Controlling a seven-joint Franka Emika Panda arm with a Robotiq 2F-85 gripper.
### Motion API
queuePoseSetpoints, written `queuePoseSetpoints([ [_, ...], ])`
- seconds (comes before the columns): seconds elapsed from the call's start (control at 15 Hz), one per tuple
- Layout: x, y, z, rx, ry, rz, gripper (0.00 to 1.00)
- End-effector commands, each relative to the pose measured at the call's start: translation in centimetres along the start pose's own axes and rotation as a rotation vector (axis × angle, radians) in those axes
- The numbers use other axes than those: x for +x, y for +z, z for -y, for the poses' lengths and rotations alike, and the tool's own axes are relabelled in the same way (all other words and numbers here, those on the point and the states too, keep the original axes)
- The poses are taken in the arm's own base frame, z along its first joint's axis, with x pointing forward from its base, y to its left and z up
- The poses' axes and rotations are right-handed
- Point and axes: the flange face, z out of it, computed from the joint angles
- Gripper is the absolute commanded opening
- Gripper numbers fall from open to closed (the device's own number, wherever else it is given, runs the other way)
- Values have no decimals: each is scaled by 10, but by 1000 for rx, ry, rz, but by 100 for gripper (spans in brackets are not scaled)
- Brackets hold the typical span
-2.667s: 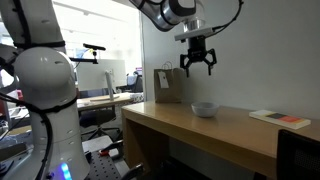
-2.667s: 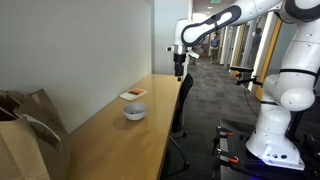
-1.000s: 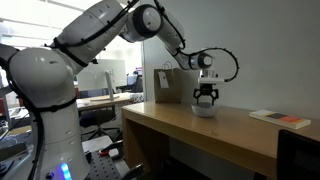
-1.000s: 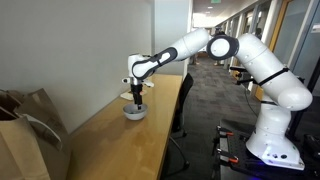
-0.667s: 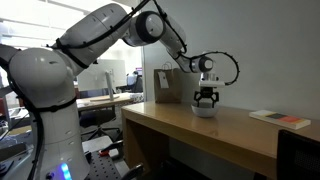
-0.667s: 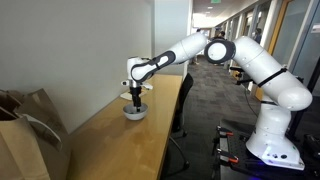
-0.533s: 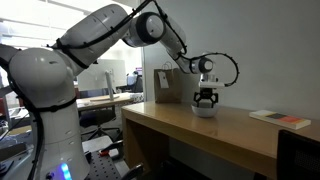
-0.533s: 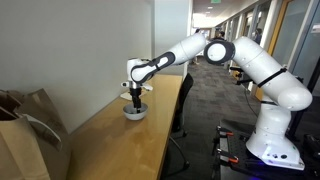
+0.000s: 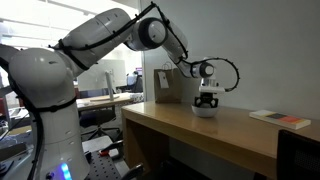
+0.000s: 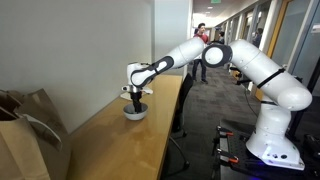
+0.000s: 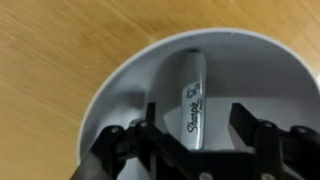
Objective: Remove the marker from the bowl and place it on the table
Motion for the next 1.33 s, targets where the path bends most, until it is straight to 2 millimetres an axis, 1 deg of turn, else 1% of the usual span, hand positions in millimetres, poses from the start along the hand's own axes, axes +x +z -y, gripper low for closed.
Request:
queuePoseSetpoints([
  [0.0, 3, -2, -8, -8, -24, 8, 55],
  [0.2, 3, -5, -9, -18, -30, 6, 32],
  [0.4, 5, -15, -8, -28, -36, -1, 8],
  [0.47, 5, -18, -7, -33, -36, 0, 2],
  [0.53, 4, -22, -7, -38, -35, 6, 6],
  [0.73, -4, -43, -8, -27, -18, 34, 6],
  [0.87, -17, -66, -6, 2, 1, 51, 6],
  [1.0, -30, -96, -4, 20, -9, 49, 6],
  [1.13, -40, -127, 2, 3, -43, 39, 6],
  [1.2, -45, -138, 7, -4, -83, 37, 6],
  [1.27, -49, -145, 11, -8, -127, 32, 6],
])
